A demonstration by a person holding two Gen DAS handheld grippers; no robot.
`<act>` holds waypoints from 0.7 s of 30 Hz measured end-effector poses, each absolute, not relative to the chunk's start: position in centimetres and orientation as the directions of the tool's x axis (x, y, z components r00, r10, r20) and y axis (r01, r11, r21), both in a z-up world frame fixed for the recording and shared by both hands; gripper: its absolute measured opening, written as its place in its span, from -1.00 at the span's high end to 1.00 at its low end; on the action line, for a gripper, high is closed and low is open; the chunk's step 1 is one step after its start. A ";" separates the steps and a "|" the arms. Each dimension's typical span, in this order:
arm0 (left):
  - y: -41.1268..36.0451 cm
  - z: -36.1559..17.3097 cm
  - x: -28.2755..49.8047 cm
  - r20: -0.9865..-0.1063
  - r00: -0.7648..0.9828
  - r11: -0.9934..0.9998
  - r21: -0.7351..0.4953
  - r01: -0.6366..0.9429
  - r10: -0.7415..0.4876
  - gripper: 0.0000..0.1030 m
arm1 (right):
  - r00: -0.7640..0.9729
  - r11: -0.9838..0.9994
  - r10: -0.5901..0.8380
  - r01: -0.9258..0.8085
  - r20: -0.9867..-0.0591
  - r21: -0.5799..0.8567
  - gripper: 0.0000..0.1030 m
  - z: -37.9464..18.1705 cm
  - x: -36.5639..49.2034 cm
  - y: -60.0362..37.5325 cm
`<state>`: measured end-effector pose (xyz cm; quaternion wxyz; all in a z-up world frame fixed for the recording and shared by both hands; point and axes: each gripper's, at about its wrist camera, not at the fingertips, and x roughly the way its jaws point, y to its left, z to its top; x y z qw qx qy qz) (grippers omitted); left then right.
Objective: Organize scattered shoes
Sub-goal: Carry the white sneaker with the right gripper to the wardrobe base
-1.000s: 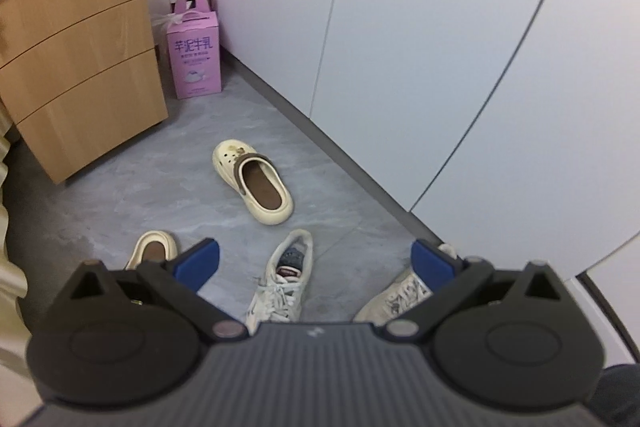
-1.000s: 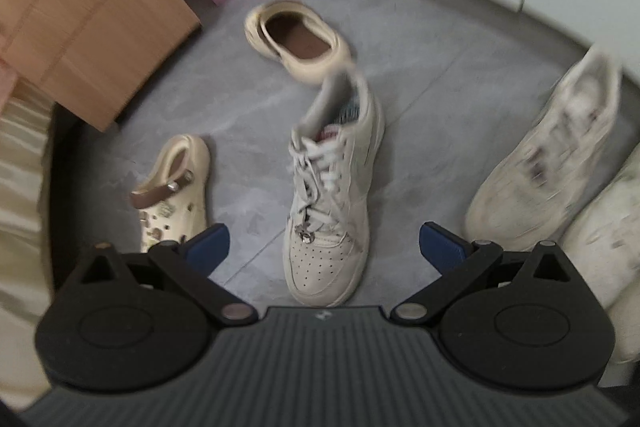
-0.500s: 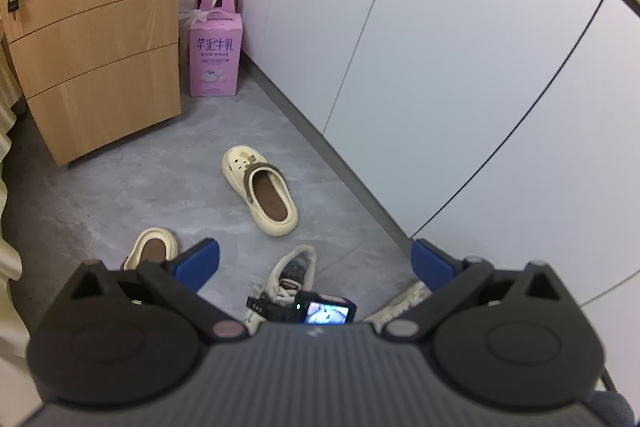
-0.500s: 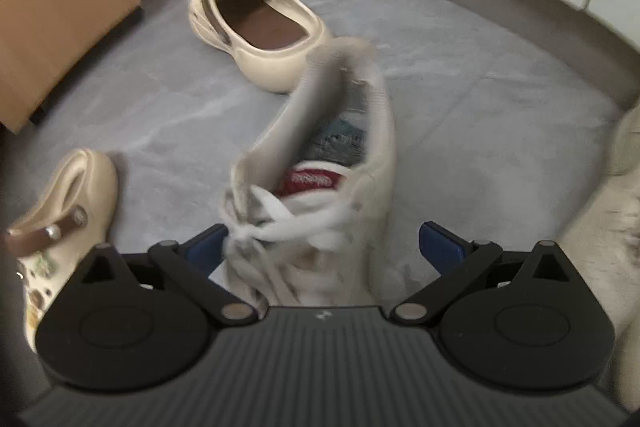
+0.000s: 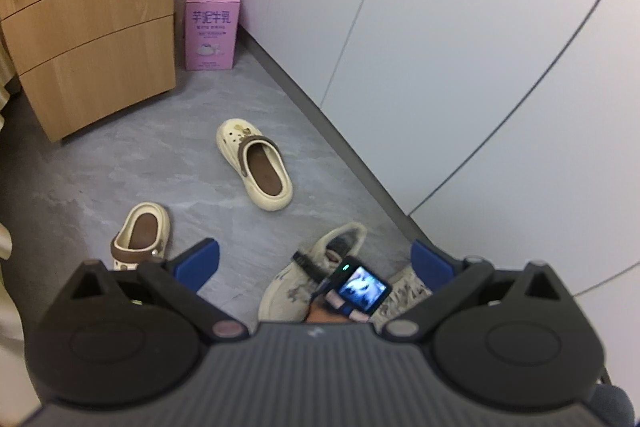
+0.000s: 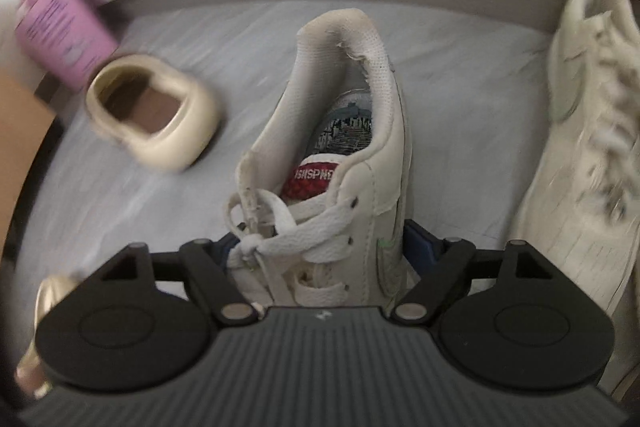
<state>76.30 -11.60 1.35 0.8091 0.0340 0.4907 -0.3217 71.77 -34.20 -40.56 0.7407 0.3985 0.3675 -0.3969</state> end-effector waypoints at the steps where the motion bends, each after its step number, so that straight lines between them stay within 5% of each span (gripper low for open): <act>1: -11.9 1.3 76.0 -0.817 0.307 0.787 -0.260 0.560 -0.488 -0.99 | 0.407 0.322 -0.295 0.894 -0.865 0.311 -0.59 -40.6 71.3 -35.3; 12: -13.7 -0.1 75.2 -0.843 0.255 0.768 -0.255 0.587 -0.474 -0.99 | 0.335 0.051 -0.312 0.940 -0.889 0.337 -0.56 -39.8 70.0 -41.8; 21: -13.7 -0.5 75.4 -0.849 0.240 0.768 -0.260 0.586 -0.471 -0.99 | 0.349 0.142 -0.343 0.937 -0.872 0.319 -0.50 -40.4 69.8 -43.5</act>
